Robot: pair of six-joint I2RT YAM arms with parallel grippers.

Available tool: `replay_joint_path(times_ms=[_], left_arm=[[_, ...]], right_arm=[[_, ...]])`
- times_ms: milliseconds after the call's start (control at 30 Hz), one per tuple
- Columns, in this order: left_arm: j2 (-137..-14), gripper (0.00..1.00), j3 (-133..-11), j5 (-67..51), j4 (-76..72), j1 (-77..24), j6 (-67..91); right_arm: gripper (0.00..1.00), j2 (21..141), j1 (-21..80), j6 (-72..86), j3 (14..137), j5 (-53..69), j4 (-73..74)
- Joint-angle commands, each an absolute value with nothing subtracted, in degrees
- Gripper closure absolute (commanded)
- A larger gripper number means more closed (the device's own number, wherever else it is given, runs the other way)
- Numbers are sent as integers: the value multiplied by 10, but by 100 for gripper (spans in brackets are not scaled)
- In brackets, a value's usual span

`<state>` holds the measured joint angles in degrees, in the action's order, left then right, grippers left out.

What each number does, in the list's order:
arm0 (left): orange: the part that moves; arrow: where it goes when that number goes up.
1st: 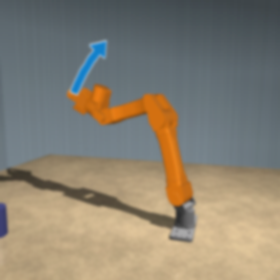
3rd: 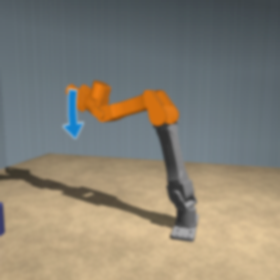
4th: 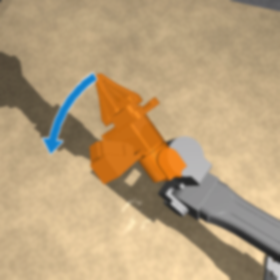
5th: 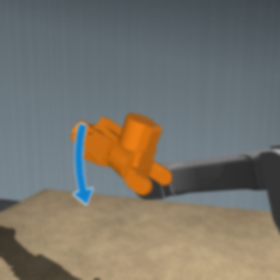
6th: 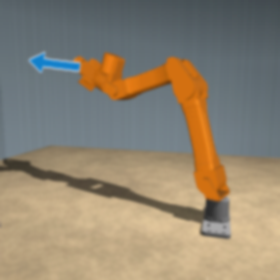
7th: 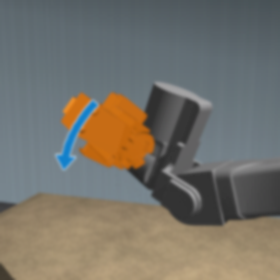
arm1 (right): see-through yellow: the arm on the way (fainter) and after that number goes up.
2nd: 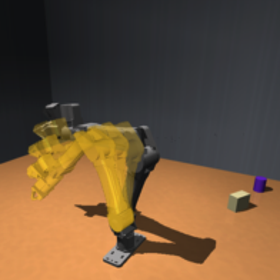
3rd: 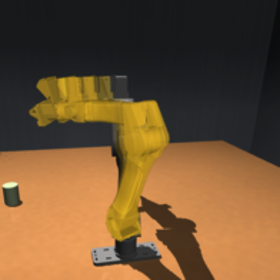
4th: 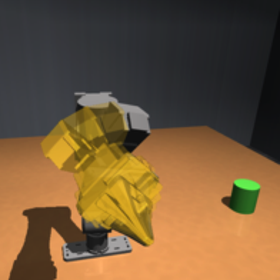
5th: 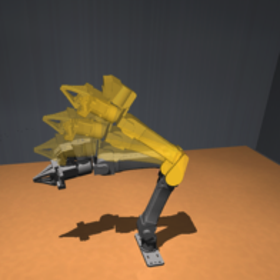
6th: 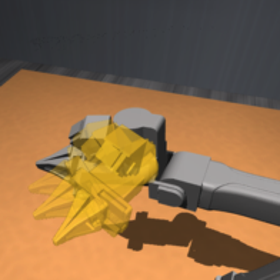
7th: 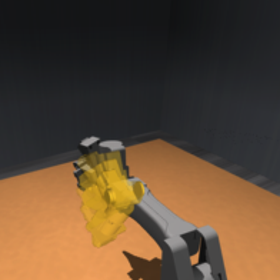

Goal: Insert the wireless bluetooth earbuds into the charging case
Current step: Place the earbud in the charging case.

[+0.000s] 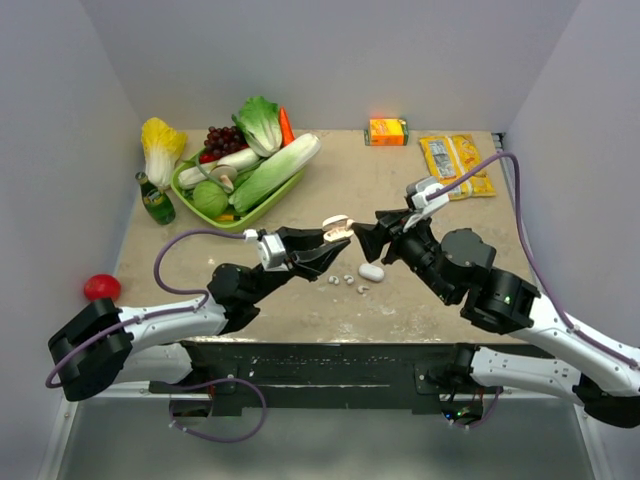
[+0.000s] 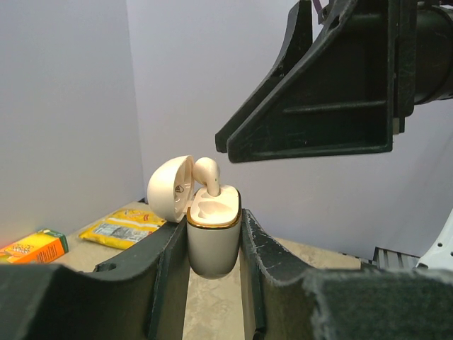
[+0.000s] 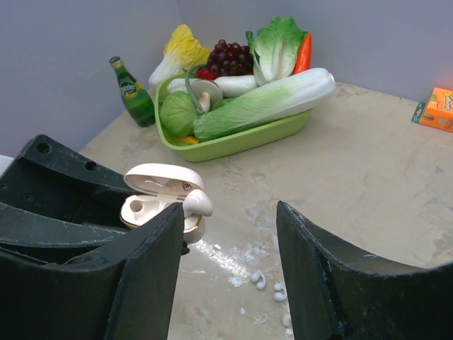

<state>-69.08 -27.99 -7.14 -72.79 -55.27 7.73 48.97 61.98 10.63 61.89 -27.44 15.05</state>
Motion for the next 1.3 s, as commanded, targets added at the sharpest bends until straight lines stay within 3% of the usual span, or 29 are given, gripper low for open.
replay_joint_path(times_ms=[0, 333, 1267], left_arm=[[-672, 100, -272, -87, -1012, -552, 72], [-663, 100, -259, -85, -1015, -552, 83], [-666, 100, -261, -61, -1009, -548, 63]], right_arm=[[40, 481, 617, 157, 648, -238, 141], [32, 523, 596, 252, 693, -140, 181], [33, 540, 595, 273, 674, -99, 182]])
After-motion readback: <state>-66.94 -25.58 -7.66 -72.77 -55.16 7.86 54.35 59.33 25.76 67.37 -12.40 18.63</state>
